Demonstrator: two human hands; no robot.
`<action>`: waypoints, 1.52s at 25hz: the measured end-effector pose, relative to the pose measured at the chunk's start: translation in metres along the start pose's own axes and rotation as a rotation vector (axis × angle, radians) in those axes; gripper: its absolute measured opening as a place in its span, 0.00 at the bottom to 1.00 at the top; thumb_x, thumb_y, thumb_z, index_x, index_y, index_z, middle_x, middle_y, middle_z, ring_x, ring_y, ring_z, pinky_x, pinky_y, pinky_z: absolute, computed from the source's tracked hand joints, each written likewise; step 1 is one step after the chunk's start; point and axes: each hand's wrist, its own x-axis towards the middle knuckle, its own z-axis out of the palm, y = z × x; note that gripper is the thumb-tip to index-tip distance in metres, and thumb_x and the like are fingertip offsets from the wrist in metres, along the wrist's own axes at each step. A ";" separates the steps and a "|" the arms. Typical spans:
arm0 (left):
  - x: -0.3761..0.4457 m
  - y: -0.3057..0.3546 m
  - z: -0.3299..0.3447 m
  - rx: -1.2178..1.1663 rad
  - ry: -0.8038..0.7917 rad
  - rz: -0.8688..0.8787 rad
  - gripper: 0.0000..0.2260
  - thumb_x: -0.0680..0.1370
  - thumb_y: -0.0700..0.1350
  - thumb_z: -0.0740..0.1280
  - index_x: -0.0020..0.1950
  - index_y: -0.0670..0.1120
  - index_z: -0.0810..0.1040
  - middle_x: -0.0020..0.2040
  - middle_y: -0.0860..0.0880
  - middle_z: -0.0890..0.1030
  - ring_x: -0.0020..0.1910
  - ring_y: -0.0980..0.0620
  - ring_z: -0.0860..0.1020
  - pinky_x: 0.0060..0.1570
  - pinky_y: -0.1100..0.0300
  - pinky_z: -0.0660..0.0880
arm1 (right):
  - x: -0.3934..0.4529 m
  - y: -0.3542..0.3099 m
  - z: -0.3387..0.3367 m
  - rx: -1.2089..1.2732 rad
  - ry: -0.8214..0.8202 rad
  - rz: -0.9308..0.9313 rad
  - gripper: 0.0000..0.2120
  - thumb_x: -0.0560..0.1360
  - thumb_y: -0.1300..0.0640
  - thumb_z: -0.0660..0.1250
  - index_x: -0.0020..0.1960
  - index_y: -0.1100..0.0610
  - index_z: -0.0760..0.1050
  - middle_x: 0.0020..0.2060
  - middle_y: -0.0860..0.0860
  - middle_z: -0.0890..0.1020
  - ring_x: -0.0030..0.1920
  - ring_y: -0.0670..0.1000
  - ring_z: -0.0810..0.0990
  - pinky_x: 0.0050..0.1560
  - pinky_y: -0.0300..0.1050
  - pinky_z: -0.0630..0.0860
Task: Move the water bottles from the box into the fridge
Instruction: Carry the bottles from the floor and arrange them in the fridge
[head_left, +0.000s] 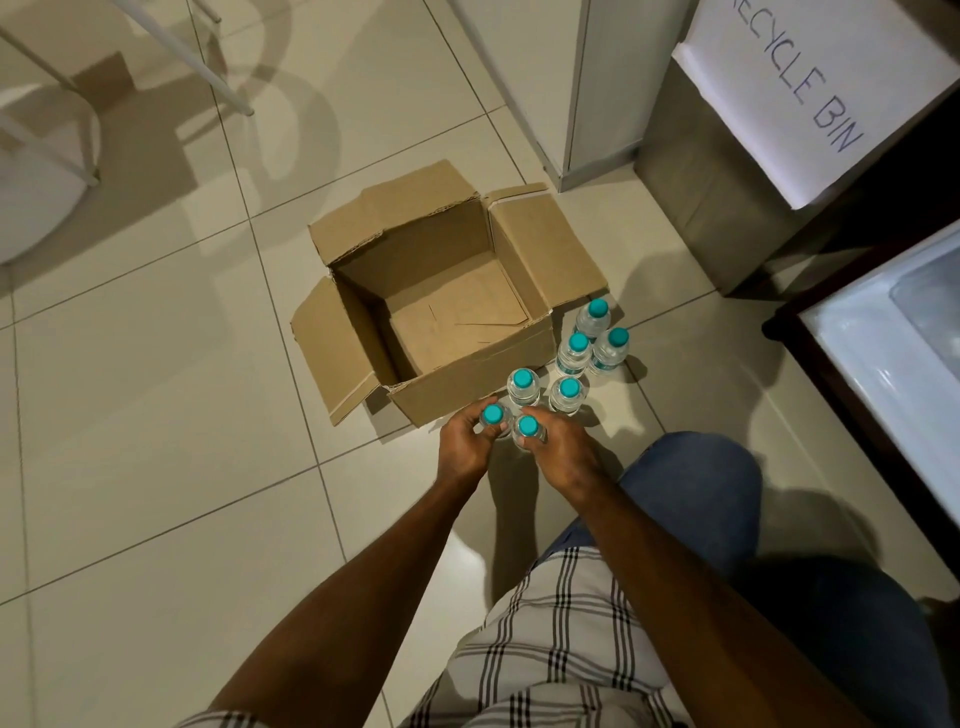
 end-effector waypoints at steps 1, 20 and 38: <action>-0.002 -0.002 -0.001 0.003 0.004 -0.014 0.14 0.79 0.44 0.70 0.65 0.46 0.80 0.63 0.50 0.81 0.58 0.56 0.78 0.59 0.57 0.76 | 0.000 0.000 -0.001 0.018 0.002 0.000 0.23 0.80 0.54 0.69 0.74 0.54 0.71 0.70 0.51 0.76 0.70 0.52 0.75 0.69 0.52 0.75; -0.031 0.115 -0.038 0.014 -0.098 0.362 0.12 0.77 0.52 0.72 0.59 0.52 0.83 0.55 0.59 0.82 0.52 0.64 0.79 0.49 0.67 0.79 | -0.039 -0.016 -0.101 0.298 0.325 -0.258 0.20 0.75 0.47 0.74 0.64 0.50 0.76 0.58 0.46 0.82 0.57 0.44 0.82 0.52 0.39 0.83; -0.122 0.411 0.123 -0.022 -0.633 0.990 0.16 0.72 0.48 0.77 0.59 0.54 0.84 0.52 0.60 0.85 0.51 0.63 0.82 0.54 0.62 0.80 | -0.226 0.011 -0.407 0.439 0.963 -0.300 0.14 0.73 0.50 0.77 0.58 0.42 0.82 0.57 0.45 0.83 0.57 0.50 0.83 0.51 0.53 0.85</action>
